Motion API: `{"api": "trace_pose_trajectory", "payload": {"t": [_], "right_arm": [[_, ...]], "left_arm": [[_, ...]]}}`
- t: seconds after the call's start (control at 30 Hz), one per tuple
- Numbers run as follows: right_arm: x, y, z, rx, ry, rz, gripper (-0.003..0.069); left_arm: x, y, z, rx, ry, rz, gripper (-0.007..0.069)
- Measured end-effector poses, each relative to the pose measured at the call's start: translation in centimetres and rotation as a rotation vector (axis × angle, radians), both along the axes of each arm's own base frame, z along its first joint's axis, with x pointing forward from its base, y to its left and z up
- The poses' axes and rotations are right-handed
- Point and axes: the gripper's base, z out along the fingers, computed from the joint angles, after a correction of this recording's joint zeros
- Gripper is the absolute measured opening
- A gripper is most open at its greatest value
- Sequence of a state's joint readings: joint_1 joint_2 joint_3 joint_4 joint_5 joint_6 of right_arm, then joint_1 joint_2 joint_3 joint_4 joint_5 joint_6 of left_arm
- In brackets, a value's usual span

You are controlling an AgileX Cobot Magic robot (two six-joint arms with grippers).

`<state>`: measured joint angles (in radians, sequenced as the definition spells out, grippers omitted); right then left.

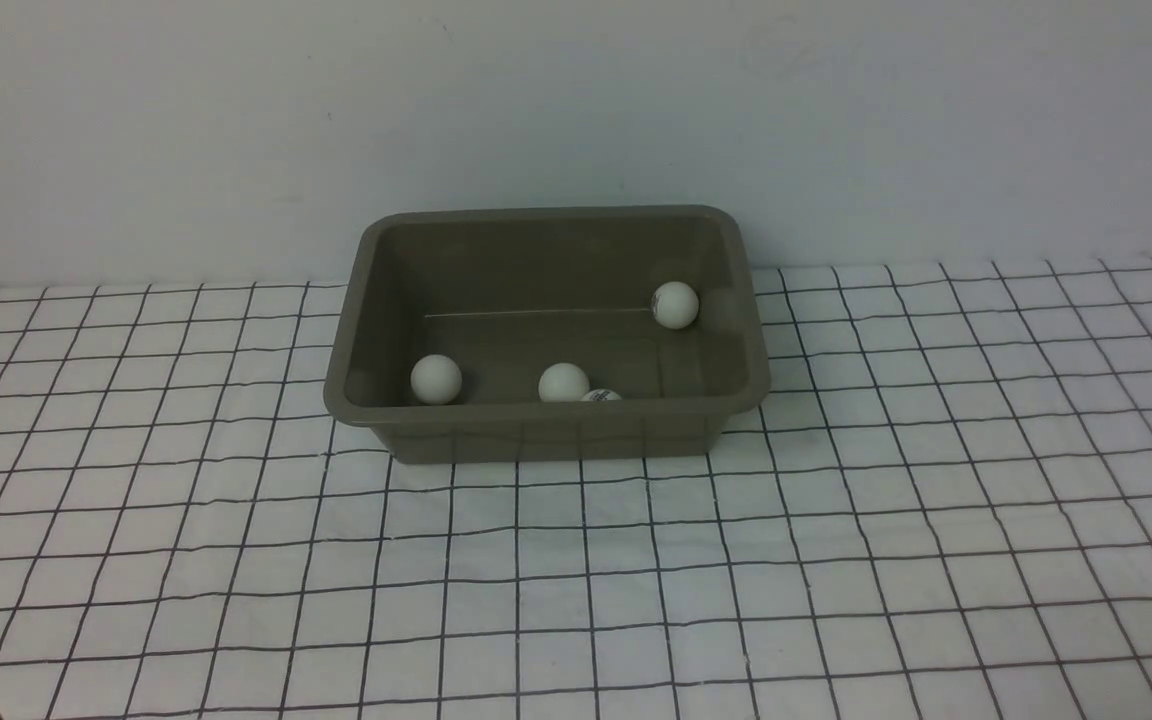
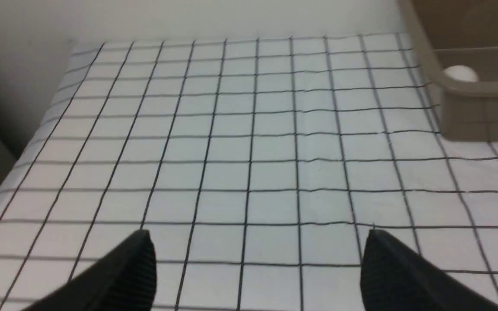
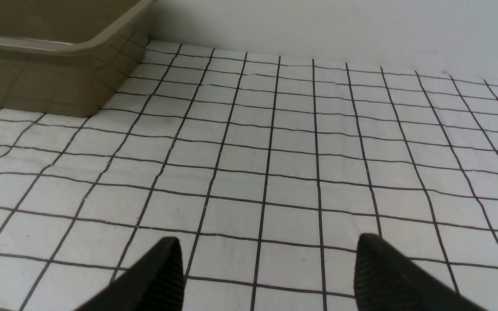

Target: Put the table tennis balls into the box on the white checkered tablecloth.

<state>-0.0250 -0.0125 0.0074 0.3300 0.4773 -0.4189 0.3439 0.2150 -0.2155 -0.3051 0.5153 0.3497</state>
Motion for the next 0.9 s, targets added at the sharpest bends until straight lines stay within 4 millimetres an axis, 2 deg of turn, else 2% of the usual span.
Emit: {"api": "trace_pose_trajectory", "payload": {"t": [0.2, 0.6, 0.9], "right_arm": [[0.0, 0.0, 0.0, 0.000, 0.000, 0.000, 0.0483], [0.0, 0.0, 0.0, 0.001, -0.001, 0.000, 0.0483], [0.0, 0.0, 0.0, 0.001, -0.001, 0.000, 0.0483]], "left_arm": [[-0.6, 0.8, -2.7, -0.032, 0.044, 0.117, 0.0573], [-1.0, 0.3, -6.0, -0.040, -0.018, 0.048, 0.0573], [-1.2, -0.1, -5.8, -0.033, -0.097, -0.007, 0.0573]]}}
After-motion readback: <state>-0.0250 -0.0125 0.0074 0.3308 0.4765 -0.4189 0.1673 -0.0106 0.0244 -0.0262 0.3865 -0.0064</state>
